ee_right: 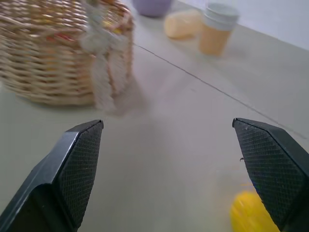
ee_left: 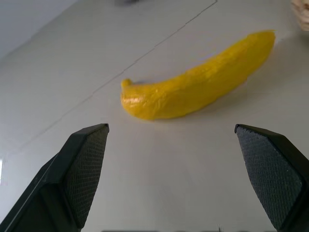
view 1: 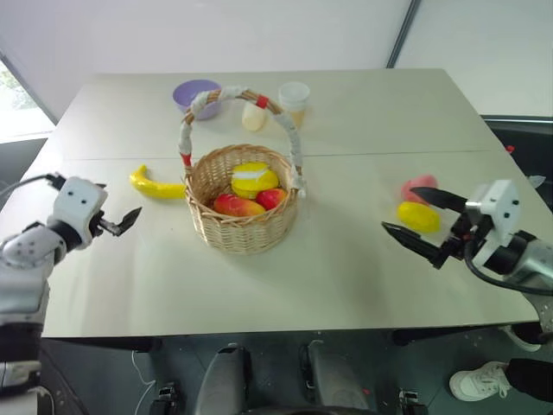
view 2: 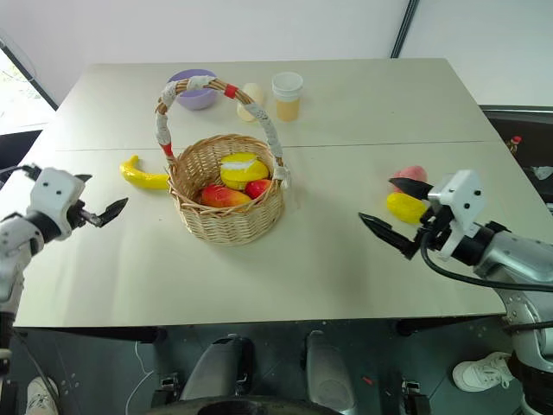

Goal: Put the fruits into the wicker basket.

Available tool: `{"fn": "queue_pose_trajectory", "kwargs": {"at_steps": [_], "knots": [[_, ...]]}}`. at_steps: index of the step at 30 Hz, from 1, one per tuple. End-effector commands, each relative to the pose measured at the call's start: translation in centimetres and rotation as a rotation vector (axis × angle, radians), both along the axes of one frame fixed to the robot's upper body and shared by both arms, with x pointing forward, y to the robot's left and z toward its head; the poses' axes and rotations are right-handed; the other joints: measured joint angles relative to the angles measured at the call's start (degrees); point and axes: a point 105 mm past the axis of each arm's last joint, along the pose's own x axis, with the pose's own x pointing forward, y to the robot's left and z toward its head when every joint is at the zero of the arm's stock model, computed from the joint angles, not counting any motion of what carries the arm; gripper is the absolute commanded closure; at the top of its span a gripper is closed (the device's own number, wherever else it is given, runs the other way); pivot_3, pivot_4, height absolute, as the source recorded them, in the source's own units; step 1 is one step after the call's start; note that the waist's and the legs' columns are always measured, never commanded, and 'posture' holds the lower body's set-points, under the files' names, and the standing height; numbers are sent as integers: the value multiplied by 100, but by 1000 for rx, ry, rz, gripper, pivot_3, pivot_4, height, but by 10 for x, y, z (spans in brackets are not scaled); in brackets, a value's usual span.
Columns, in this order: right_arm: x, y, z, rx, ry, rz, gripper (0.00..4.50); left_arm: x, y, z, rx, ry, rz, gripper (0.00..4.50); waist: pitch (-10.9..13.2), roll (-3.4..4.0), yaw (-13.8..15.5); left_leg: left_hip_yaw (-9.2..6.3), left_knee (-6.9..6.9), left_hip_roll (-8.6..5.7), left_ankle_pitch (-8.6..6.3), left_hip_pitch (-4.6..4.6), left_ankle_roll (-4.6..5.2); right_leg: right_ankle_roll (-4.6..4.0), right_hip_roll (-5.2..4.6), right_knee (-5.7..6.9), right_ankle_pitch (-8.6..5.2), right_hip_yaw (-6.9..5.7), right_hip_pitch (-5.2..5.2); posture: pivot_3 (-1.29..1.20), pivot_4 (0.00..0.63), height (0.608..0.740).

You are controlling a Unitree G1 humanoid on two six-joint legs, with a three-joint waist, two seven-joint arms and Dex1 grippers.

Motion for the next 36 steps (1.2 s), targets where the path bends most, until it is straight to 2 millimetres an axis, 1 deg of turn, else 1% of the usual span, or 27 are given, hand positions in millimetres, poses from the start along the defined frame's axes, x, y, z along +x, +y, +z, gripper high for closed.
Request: {"fn": "queue_pose_trajectory", "kwargs": {"at_steps": [1, 3, 5, 7, 10, 12, 14, 19, 22, 25, 26, 27, 31, 36], "knots": [[-11, 31, 11, -5, -15, 140, 21, 9, 0, 3, 140, 66, -90, 0, 0, 0, -7, 0, 0, 0, 0, -2, 1, 1, 0, 0, 0, 0, -2, 0, 150, 740], [-14, 45, 11, 0, -15, 196, 21, 18, 0, 5, 196, 101, -128, 0, 0, -1, -8, 3, 0, -4, -2, -5, 3, 1, 4, 0, 1, 1, -6, 0, 150, 740], [-16, 57, 12, 15, -17, 243, 21, 30, -6, 7, 273, 125, -185, 0, 3, -5, -1, 6, 2, -8, -1, -6, 3, 2, 7, 1, 1, -2, -6, 0, 150, 740], [-18, 67, 12, 29, -21, 282, 21, 40, -12, 4, 352, 166, -241, 0, 3, -9, 7, 10, 6, -11, -1, -10, 3, 2, 12, 1, 1, -7, -5, 0, 150, 740], [-22, 77, 12, 45, -23, 324, 21, 50, -17, 0, 418, 206, -279, 0, 1, -12, 8, 9, 7, -15, -2, -15, 4, 3, 13, 0, 0, -9, -5, 0, 150, 740], [-25, 83, 8, 54, -17, 349, 21, 57, -24, -2, 443, 238, -300, 0, 2, -13, 5, 10, 7, -17, -3, -18, 6, 4, 12, -1, -1, -9, -7, 0, 150, 740], [-28, 87, 6, 37, -18, 367, 21, 61, -29, -4, 459, 260, -319, 0, 3, -15, 6, 7, 9, -18, -3, -20, 6, 6, 13, 0, -1, -10, -7, 0, 150, 740], [-37, 101, 22, 47, -82, 440, 21, 64, -33, -6, 467, 294, -334, 0, 3, -15, -13, 6, 13, -16, -3, -17, 6, 7, 13, 7, -1, -10, -7, 0, 150, 740], [-38, 109, 29, 69, -109, 461, 21, 65, -34, -6, 466, 303, -336, 0, 3, -15, -10, 5, 13, -14, -3, -12, 6, 7, 16, 12, -1, -10, -6, 0, 150, 740], [-37, 115, 27, 67, -116, 479, 0, 64, -34, -6, 460, 311, -344, 808, 2, -17, -3, 5, 14, -13, -3, -13, 6, 7, 15, 12, -1, -11, -5, 0, 150, 740], [-36, 116, 26, 66, -119, 481, 0, 64, -34, -5, 458, 312, -346, 1349, 2, -18, -4, 5, 14, -14, -3, -13, 6, 7, 13, 12, -1, -10, -5, 0, 150, 740], [-35, 117, 26, 65, -121, 483, 0, 63, -33, -5, 458, 313, -345, 1706, 2, -18, -5, 5, 14, -14, -3, -13, 6, 7, 13, 12, -1, -11, -5, 0, 150, 740], [-33, 118, 26, 67, -130, 488, 0, 60, -26, -2, 461, 309, -331, 3717, 2, -18, -15, 5, 15, -13, -3, -14, 6, 7, 14, 13, -1, -11, -6, 0, 150, 740], [-29, 119, 25, 63, -135, 494, 0, 56, -18, 2, 438, 286, -321, 3717, 2, -18, -31, 5, 15, -12, -3, -14, 6, 7, 16, 14, -1, -11, -7, 0, 150, 740]]}}
